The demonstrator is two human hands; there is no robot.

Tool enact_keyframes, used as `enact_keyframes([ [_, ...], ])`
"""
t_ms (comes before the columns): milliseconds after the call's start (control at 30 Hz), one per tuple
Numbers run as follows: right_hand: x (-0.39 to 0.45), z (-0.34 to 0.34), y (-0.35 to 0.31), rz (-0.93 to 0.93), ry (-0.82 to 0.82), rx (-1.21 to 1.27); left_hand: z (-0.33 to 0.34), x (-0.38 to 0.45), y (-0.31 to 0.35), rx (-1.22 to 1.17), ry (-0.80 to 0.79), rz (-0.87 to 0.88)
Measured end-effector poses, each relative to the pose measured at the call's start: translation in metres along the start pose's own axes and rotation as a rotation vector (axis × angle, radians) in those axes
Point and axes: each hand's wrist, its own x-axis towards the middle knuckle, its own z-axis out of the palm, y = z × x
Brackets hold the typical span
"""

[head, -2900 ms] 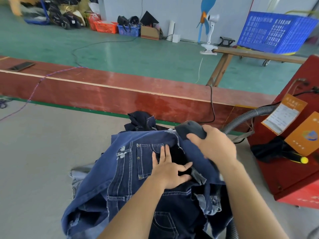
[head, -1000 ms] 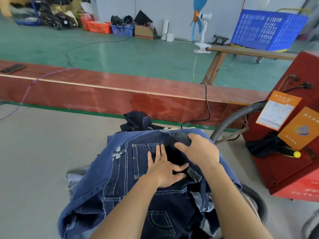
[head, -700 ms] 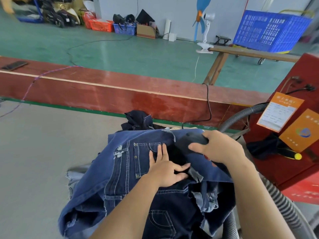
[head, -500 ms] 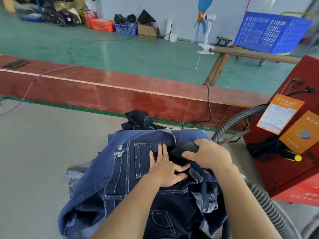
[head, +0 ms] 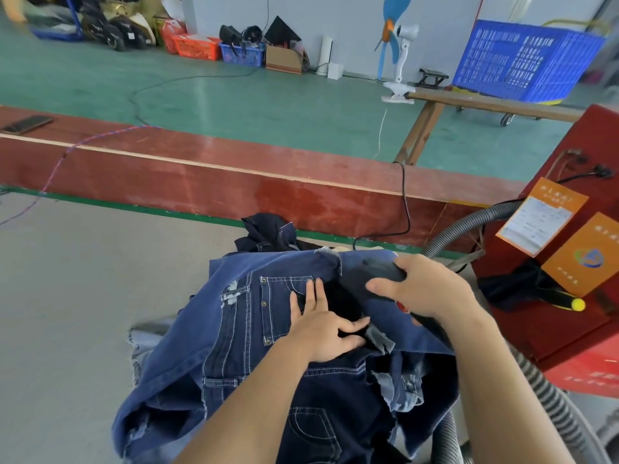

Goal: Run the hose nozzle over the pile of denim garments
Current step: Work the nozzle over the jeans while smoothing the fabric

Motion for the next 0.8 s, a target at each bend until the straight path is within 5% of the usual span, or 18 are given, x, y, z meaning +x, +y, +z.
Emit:
enact_keyframes([
  [167,0.003,0.017,-0.004,0.050,-0.100,-0.111,0.002,0.001,0.000,0.022,-0.004,-0.014],
  [467,0.010,0.007,-0.012,0.019,0.327,0.235,0.000,-0.001,0.000,0.013,0.007,0.002],
  [800,-0.004,0.008,0.002,0.049,-0.128,-0.036,-0.001,-0.002,0.000,-0.028,-0.004,0.000],
])
